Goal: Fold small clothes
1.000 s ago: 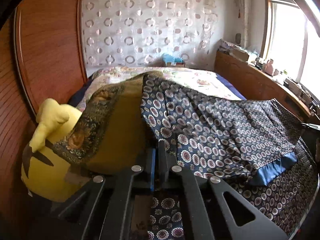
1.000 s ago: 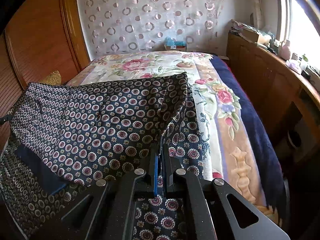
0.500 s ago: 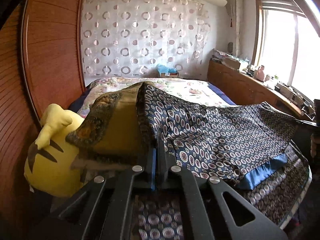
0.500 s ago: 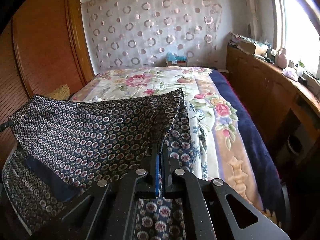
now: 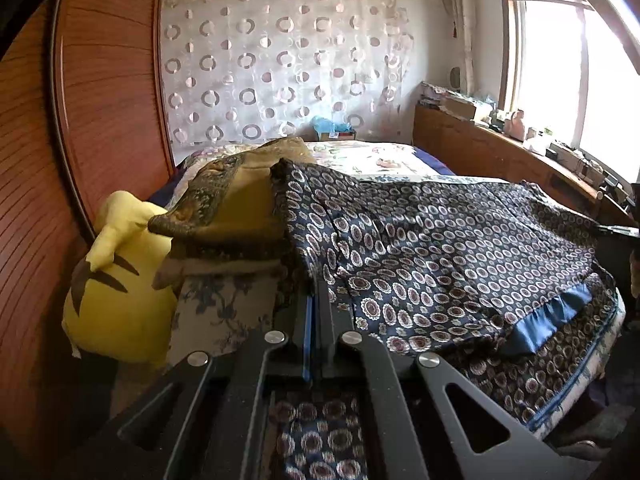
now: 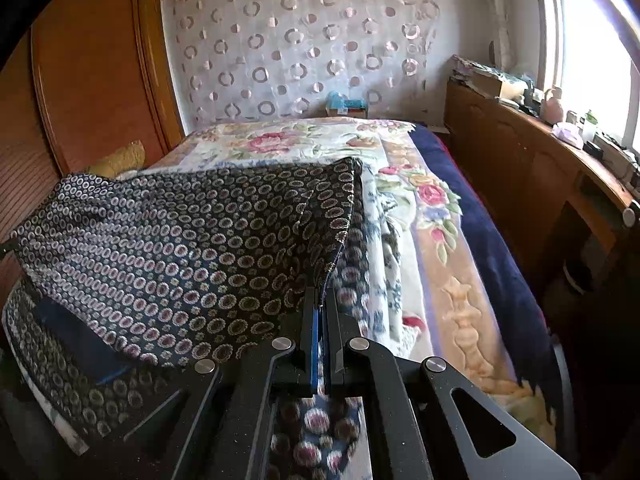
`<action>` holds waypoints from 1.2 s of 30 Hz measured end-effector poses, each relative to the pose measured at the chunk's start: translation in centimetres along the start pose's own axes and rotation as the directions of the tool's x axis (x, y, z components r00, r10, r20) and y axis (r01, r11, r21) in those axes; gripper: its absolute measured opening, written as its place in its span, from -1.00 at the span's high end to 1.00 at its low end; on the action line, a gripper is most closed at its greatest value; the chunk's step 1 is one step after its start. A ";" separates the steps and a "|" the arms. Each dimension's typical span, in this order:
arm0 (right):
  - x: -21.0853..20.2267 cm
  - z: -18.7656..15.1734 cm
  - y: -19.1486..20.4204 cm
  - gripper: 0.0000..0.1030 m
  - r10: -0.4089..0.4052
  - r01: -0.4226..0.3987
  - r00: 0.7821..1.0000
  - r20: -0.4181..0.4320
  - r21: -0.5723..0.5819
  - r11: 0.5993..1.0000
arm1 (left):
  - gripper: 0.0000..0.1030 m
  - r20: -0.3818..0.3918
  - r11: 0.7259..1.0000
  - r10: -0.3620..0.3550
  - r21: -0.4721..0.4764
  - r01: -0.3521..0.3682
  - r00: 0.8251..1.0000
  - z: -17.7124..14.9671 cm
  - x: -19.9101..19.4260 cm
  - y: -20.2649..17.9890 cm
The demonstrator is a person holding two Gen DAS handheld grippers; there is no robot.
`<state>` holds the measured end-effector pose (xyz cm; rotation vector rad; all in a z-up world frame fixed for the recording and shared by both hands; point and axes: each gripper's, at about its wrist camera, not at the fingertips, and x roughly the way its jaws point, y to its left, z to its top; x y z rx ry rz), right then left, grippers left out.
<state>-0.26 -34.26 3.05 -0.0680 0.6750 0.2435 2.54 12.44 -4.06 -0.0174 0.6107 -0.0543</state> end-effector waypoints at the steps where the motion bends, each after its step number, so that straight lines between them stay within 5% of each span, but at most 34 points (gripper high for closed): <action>1: -0.1 0.0 -0.1 0.98 -0.002 0.002 1.000 -0.005 0.001 1.000 | 0.97 -0.001 1.000 0.001 -0.003 -0.001 1.000 -0.1 -0.2 0.1; 14: -1.2 0.6 0.1 0.98 -0.031 0.030 0.998 -0.063 -0.010 0.999 | 0.97 -0.080 1.000 0.004 0.006 -0.004 0.997 -4.1 -1.5 0.0; 27: -0.1 2.1 0.2 0.97 -0.057 0.055 0.996 -0.066 -0.024 0.998 | 0.95 -0.107 1.000 0.014 0.009 -0.013 0.994 -4.6 -1.5 -0.3; 29: -0.3 2.9 0.6 0.79 -0.080 0.079 0.996 -0.046 -0.035 0.996 | 0.77 -0.091 1.000 0.018 0.016 -0.016 0.996 -4.3 -1.7 -0.5; 32: -0.5 4.5 1.4 0.36 -0.097 0.097 0.995 0.007 -0.050 0.994 | 0.24 -0.057 1.000 0.015 0.015 -0.015 0.998 -3.8 -2.0 -0.8; 36: 0.3 6.5 3.4 0.08 -0.074 0.077 0.996 0.041 -0.072 0.994 | 0.03 -0.064 1.000 -0.004 0.021 0.005 0.998 -3.4 -1.4 -1.3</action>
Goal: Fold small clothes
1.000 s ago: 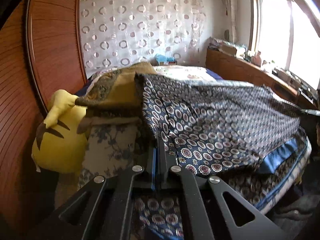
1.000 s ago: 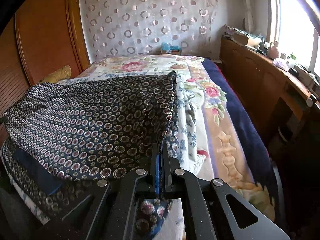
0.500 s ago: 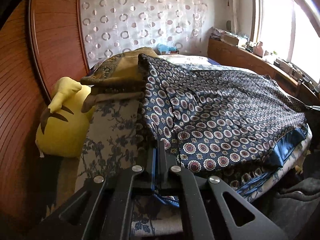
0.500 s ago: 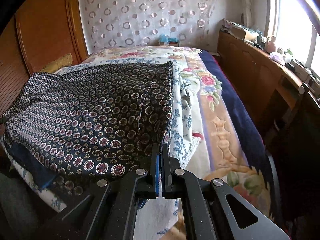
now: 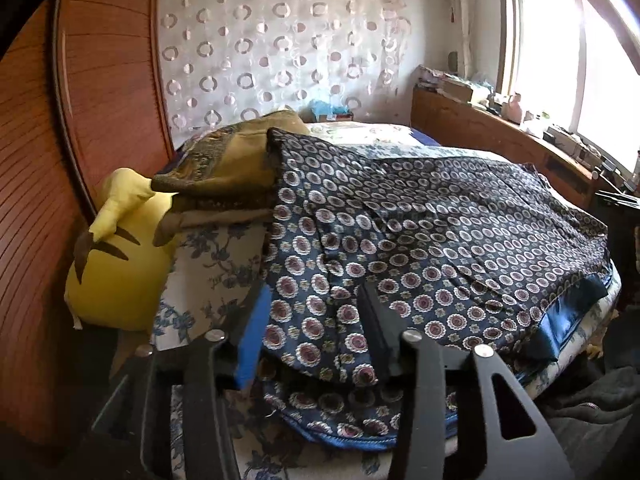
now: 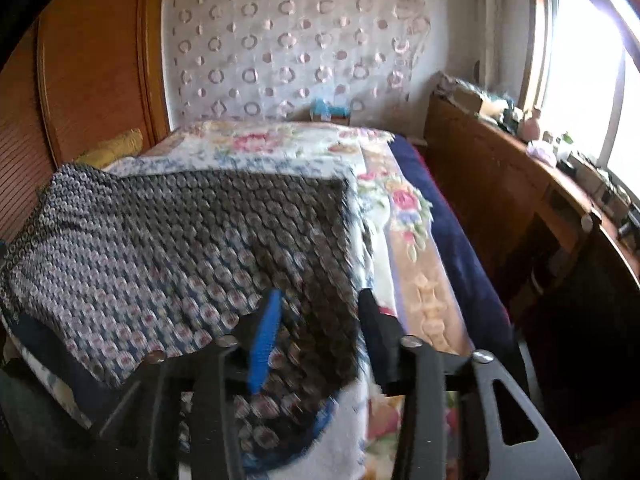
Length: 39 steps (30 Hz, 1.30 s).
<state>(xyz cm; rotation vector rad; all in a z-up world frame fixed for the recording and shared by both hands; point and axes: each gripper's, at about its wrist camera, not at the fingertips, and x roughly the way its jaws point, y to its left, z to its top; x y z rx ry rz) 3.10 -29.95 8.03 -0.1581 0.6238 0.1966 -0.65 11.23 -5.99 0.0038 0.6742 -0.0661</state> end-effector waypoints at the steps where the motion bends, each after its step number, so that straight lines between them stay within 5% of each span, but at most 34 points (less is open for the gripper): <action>1: 0.4 0.4 0.6 0.07 0.017 -0.017 1.000 -0.001 -0.007 1.000 | -0.05 -0.004 1.000 -0.002 0.003 0.002 1.000 0.0 0.2 -0.1; 6: 3.6 1.4 4.3 0.06 0.099 -0.101 0.994 -0.036 -0.056 0.993 | -0.33 -0.031 1.000 -0.012 -0.006 0.012 0.999 -0.3 1.0 -0.2; 13: 8.9 2.2 7.1 0.06 0.179 -0.191 0.978 -0.111 -0.103 0.976 | -0.34 -0.089 0.998 0.053 -0.034 -0.056 0.995 -1.5 1.8 1.1; 23: 12.8 1.4 9.6 -0.09 0.166 -0.191 0.974 -0.155 -0.170 0.967 | -0.33 -0.120 0.995 0.057 -0.079 -0.066 0.991 -3.1 1.3 2.6; 31: 12.1 0.3 8.2 -0.30 0.172 -0.194 0.971 -0.163 -0.127 0.973 | 0.30 -0.127 0.992 0.026 -0.116 -0.040 0.992 -3.4 1.7 2.6; 39: 12.0 0.2 8.1 -0.36 0.171 -0.192 0.972 -0.163 -0.120 0.974 | 0.33 -0.121 0.992 0.015 -0.122 -0.030 0.992 -3.3 1.9 2.3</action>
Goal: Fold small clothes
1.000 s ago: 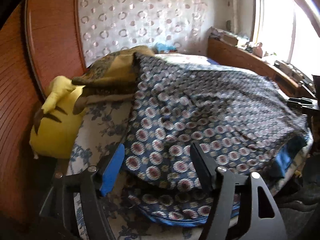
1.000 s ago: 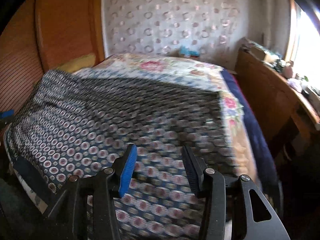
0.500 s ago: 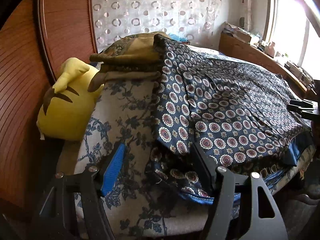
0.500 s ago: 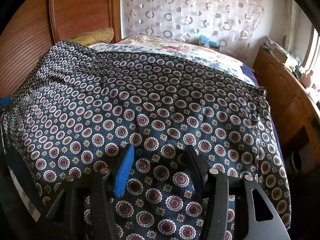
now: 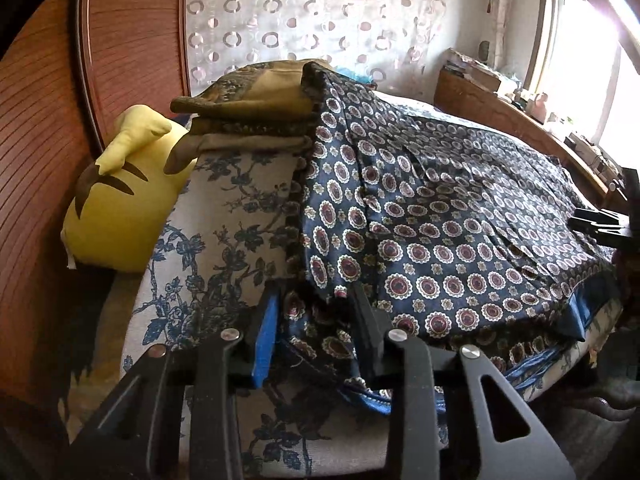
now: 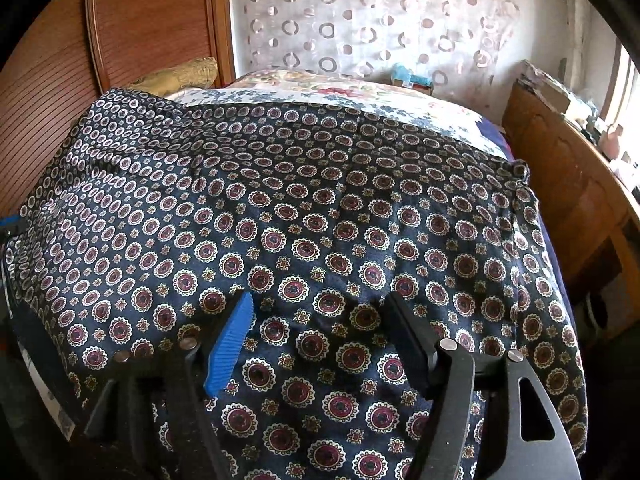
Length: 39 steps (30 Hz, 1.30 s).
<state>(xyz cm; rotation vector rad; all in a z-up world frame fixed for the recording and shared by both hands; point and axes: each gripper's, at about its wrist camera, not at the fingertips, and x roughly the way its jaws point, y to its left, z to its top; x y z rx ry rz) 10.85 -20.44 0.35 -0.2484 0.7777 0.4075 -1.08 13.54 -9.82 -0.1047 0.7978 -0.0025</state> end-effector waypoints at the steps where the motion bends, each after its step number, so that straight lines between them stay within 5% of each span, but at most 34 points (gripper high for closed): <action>1: 0.0 0.0 0.0 -0.37 -0.001 0.001 1.000 0.000 0.001 1.000 | 0.43 0.001 1.000 -0.002 -0.001 0.002 1.000 0.0 0.1 0.0; 4: 0.0 0.0 0.0 -0.38 0.000 0.000 1.000 0.001 0.004 1.000 | 0.84 0.003 0.999 -0.032 -0.012 0.032 0.999 0.2 0.3 -0.1; 6: 0.0 -0.1 -0.1 -0.39 0.000 0.000 1.000 0.001 0.005 1.000 | 0.88 0.022 0.998 -0.064 -0.023 0.065 0.998 0.5 0.2 -0.5; 22: -0.2 -0.3 -0.1 -0.42 0.002 -0.002 1.000 0.001 0.007 1.000 | 0.90 0.208 0.977 -0.201 0.111 0.181 0.957 6.2 -3.6 -6.3; 39: -0.2 -0.4 -0.2 -0.44 0.003 -0.003 1.000 0.001 0.010 1.000 | 0.90 0.284 0.905 -0.394 0.284 0.315 0.874 13.2 -4.9 -15.4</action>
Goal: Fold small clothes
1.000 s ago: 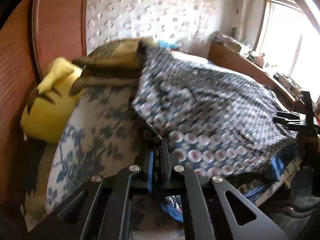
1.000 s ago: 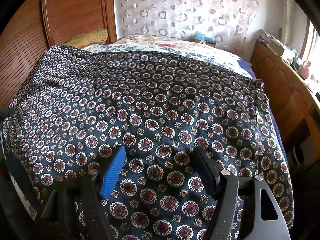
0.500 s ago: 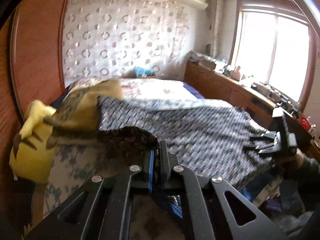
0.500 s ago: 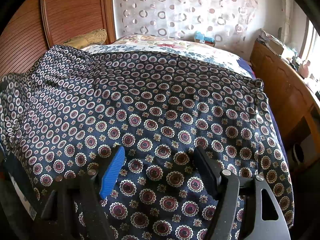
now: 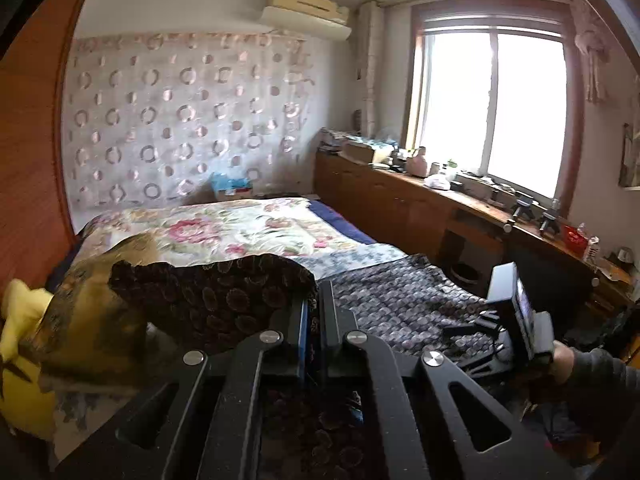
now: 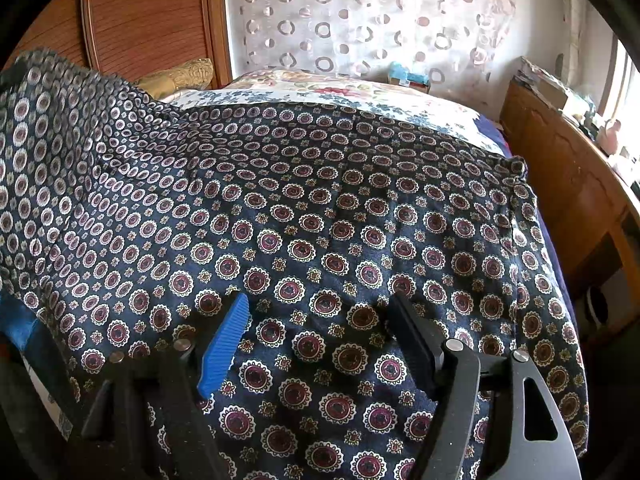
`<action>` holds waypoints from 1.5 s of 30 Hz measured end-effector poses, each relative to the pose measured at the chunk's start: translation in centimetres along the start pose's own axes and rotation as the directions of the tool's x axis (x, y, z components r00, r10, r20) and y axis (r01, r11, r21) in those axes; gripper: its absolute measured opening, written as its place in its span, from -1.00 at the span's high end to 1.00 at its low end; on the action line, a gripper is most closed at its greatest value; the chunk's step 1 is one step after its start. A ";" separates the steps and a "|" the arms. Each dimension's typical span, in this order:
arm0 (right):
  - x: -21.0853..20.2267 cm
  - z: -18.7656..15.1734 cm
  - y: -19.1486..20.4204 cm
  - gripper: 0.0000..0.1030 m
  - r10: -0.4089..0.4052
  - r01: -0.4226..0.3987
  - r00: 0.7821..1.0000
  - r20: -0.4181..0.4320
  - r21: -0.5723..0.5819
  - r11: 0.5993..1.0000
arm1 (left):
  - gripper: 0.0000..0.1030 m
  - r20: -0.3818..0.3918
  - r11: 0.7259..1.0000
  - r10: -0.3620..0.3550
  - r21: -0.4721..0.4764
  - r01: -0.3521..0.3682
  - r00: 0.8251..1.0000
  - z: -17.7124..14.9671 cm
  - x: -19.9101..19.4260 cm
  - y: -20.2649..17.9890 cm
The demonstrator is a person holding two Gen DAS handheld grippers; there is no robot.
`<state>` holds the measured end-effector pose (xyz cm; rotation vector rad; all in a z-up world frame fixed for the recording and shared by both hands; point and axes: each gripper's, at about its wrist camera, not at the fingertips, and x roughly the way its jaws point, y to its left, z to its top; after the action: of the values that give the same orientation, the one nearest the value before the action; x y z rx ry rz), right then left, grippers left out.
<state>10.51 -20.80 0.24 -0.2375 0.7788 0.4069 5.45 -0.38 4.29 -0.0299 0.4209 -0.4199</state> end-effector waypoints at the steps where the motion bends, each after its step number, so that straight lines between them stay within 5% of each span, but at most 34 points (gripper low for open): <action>1: 0.0 0.0 0.0 -0.44 0.000 0.000 1.000 0.000 0.000 1.000 | 0.90 0.001 1.000 -0.012 0.008 0.012 1.000 0.4 0.3 -0.4; 18: 0.0 -0.1 0.0 -0.44 0.000 0.000 1.000 0.001 0.002 1.000 | 0.90 -0.176 1.000 -0.019 0.015 0.022 0.984 -1.9 6.6 -1.8; 31: 0.0 -0.1 0.0 -0.44 0.001 -0.001 1.000 0.001 0.002 1.000 | 0.23 -0.261 0.999 0.042 0.011 -0.040 0.964 -4.4 6.6 -0.9; 45: -0.1 -0.2 0.1 -0.44 0.001 -0.001 1.000 0.001 0.003 1.000 | 0.21 -0.360 0.991 0.134 0.036 -0.130 0.923 -7.9 6.4 1.4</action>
<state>10.29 -20.82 0.11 -0.2344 0.7781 0.4065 8.08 -1.25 -5.57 0.0885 0.7810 -0.2932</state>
